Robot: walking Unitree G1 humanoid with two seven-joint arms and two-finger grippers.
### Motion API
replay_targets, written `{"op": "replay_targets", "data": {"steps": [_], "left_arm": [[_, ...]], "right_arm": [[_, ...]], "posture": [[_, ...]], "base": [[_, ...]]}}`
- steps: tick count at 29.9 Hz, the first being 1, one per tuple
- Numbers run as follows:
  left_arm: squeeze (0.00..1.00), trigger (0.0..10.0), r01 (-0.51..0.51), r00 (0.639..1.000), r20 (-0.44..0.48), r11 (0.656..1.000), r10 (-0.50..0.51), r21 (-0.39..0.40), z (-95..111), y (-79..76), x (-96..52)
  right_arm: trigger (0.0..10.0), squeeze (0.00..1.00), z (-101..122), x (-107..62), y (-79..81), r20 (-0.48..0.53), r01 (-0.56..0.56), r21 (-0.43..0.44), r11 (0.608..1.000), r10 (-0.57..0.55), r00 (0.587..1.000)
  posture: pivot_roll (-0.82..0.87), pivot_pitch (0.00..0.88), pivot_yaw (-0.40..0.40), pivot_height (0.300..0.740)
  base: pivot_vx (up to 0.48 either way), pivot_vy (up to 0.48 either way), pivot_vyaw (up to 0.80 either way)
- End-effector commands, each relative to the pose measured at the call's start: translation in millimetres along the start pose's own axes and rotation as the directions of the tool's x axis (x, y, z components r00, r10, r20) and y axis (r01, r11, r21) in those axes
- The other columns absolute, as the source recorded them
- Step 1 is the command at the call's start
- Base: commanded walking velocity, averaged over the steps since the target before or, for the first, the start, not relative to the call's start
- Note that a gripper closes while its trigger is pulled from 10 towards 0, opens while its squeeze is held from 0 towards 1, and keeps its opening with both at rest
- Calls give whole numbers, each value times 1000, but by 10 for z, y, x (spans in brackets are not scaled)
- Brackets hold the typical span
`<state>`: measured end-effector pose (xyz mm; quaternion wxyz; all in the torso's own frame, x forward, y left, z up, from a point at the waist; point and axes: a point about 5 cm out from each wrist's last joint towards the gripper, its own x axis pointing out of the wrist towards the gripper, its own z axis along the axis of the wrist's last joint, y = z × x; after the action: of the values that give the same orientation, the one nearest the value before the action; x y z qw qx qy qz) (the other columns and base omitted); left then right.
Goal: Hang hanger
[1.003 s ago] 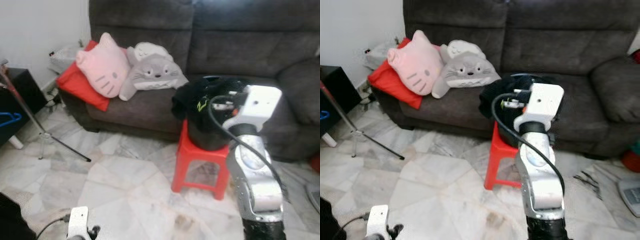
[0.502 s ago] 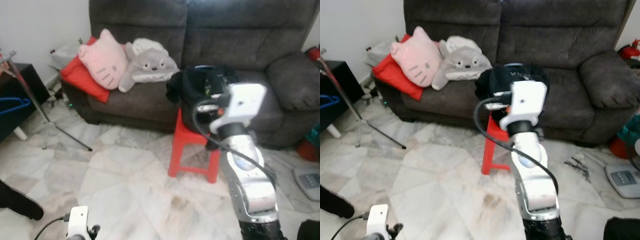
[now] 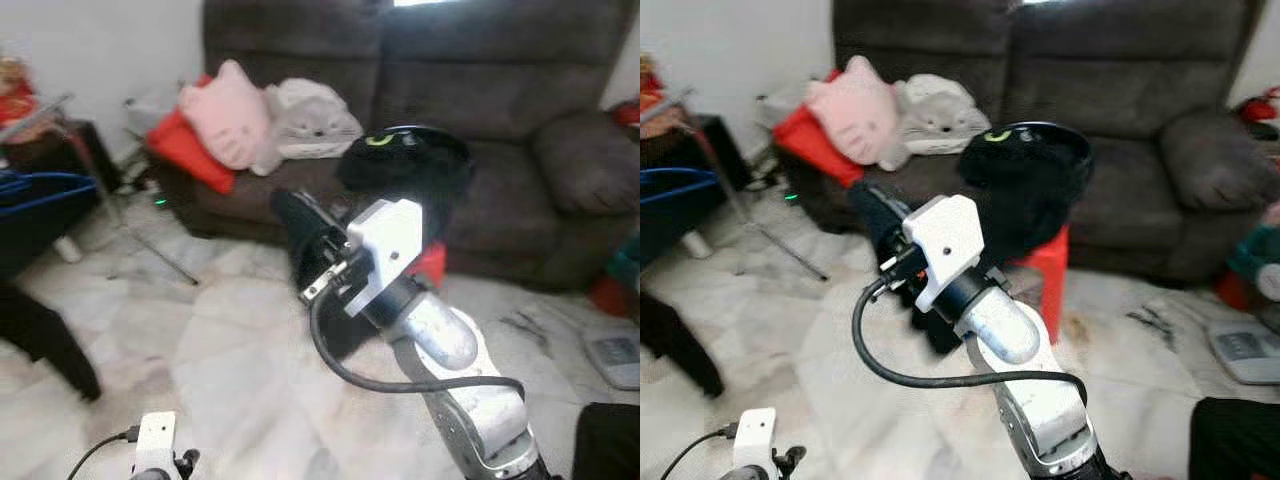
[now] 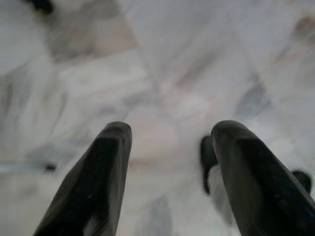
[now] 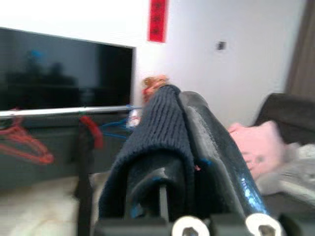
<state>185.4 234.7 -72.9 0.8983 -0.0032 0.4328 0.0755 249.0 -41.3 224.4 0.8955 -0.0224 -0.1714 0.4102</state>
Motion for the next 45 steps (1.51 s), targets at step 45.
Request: {"op": "replay_targets", "data": {"steps": [45], "left_arm": [[0, 10000, -8, 1000, 9, 999, 7, 35, 77, 30, 13]], "right_arm": [[10000, 0, -1172, -1385, -1285, -314, 908, -65, 414, -872, 376]], "posture": [[-110, 0, 75, 740]], "base": [[0, 0, 0]]}}
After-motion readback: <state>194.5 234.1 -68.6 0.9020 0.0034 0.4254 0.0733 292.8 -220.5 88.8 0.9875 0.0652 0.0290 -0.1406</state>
